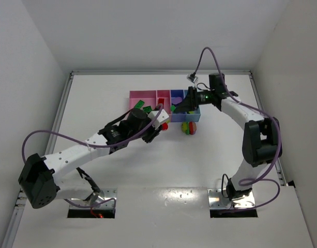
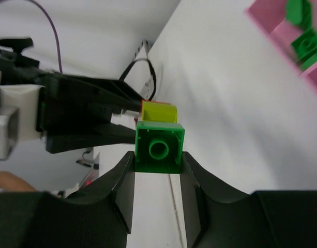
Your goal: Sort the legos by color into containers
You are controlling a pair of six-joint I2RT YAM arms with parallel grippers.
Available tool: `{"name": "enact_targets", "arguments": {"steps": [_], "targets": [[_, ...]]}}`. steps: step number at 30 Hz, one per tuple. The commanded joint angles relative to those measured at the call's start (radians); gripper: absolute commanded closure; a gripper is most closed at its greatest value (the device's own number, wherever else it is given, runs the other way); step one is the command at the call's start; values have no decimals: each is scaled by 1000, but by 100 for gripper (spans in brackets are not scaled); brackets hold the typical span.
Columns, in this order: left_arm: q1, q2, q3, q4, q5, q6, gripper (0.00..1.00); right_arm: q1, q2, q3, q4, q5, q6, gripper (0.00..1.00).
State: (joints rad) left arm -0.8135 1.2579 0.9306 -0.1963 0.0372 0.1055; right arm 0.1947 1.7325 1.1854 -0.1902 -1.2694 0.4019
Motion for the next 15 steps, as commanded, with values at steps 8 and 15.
{"name": "enact_targets", "arguments": {"steps": [8,15], "targets": [[73,-60,-72,-52,-2,-55,96,-80,75,177,170,-2,83,100],[238,-69,0,-52,-79,-99,96,24,136,305,11,227,-89,100]]}}
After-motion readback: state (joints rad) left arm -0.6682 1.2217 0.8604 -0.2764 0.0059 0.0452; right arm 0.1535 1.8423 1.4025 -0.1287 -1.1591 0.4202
